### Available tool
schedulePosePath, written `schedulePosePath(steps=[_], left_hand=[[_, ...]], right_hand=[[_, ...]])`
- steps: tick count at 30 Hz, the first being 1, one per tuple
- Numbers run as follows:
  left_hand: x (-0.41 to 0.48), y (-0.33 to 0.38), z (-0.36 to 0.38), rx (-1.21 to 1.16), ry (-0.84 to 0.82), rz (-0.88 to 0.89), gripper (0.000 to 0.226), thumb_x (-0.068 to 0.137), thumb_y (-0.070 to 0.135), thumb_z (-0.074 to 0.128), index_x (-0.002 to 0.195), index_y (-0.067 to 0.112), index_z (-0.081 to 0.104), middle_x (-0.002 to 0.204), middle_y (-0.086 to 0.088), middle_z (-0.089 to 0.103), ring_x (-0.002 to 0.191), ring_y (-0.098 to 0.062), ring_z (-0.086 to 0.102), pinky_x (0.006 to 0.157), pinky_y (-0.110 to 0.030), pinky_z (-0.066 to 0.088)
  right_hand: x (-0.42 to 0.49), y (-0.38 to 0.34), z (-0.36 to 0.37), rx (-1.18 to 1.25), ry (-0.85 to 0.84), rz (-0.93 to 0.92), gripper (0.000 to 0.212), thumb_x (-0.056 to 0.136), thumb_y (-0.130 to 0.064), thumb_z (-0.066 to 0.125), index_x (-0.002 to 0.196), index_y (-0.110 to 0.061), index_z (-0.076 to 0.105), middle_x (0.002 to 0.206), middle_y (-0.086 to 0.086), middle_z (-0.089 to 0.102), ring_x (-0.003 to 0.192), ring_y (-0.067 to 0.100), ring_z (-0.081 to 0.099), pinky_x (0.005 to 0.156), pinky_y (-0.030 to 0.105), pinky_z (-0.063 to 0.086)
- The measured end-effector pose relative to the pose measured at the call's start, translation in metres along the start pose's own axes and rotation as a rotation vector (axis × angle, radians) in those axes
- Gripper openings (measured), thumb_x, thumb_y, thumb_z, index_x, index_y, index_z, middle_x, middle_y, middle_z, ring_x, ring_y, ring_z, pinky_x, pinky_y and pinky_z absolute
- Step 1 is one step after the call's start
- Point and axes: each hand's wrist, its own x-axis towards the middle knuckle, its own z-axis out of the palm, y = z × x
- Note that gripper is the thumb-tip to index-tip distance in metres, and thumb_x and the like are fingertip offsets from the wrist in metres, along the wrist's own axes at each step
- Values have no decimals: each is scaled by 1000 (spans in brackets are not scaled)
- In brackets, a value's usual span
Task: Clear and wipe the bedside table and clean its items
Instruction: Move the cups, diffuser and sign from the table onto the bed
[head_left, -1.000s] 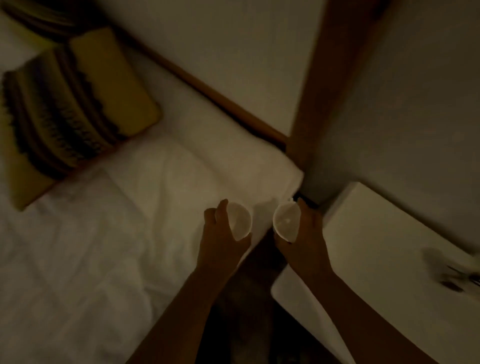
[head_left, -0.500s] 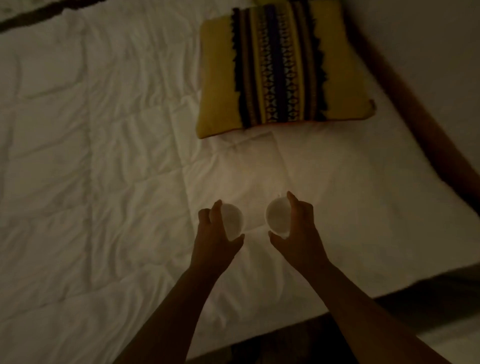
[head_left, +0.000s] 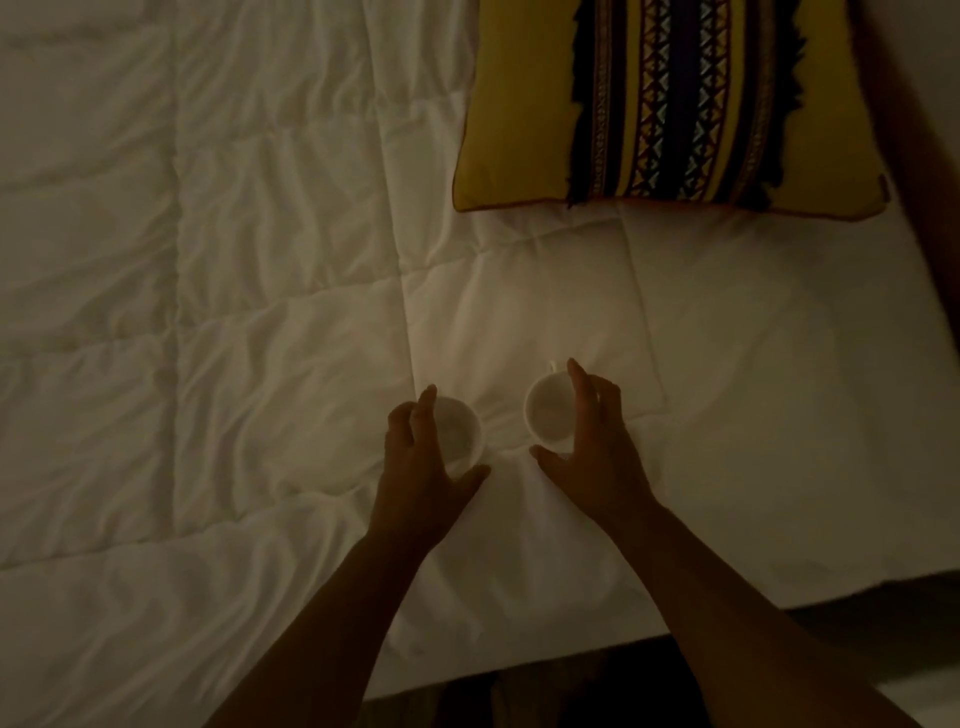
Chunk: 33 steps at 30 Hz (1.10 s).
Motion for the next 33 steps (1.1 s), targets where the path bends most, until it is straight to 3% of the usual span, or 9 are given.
schedulePosePath(steps=[5,9,17,22,25,29,33], left_hand=[[-10,16,-17,120,32,35,114,64,59,77,151,20,14,149,-9,26,133,-29,35,102,-50,45],[-19,41,-30,170,34,69,104,70,54,74,150,23,16,150,-11,26,138,-31,30,106,-57,40],[-44,145,15,218,-81,275,91,76,42,73,148,26,20,151,-9,26,138,-29,31,108,-54,39],[-78,230,96,189,-248,429,87,80,42,70,148,23,20,151,-9,25,137,-27,32,109,-49,39],[-113,276,157,175,-381,554,86,82,39,70,149,24,19,149,-7,26,134,-24,34,108,-44,40],[-179,321,233,223,-608,707,87,83,37,70,151,18,19,152,-12,27,136,-29,33,111,-52,35],[-253,351,293,259,-805,835,86,84,37,70,151,17,20,152,-11,30,138,-26,33,114,-48,32]], right_hand=[[-14,-4,-20,32,0,-12,115,67,-42,82,150,-40,2,153,-2,19,131,20,44,88,36,55],[-39,1,-41,104,12,34,108,72,-46,77,150,-37,4,153,-1,18,133,20,40,93,36,52],[-116,59,-114,250,135,264,93,81,-42,70,151,-32,10,150,-5,24,132,15,41,104,39,47],[-200,133,-161,396,322,455,87,84,-44,68,150,-35,12,152,-9,22,134,14,40,107,41,45],[-260,180,-180,450,453,543,84,85,-41,67,149,-37,13,143,-20,24,130,10,41,107,39,44],[-342,236,-194,484,595,695,85,83,-36,70,151,-30,19,142,-14,27,125,11,46,98,34,50],[-421,276,-202,588,758,835,83,80,-35,74,146,-36,23,139,-17,29,120,5,46,93,26,48]])
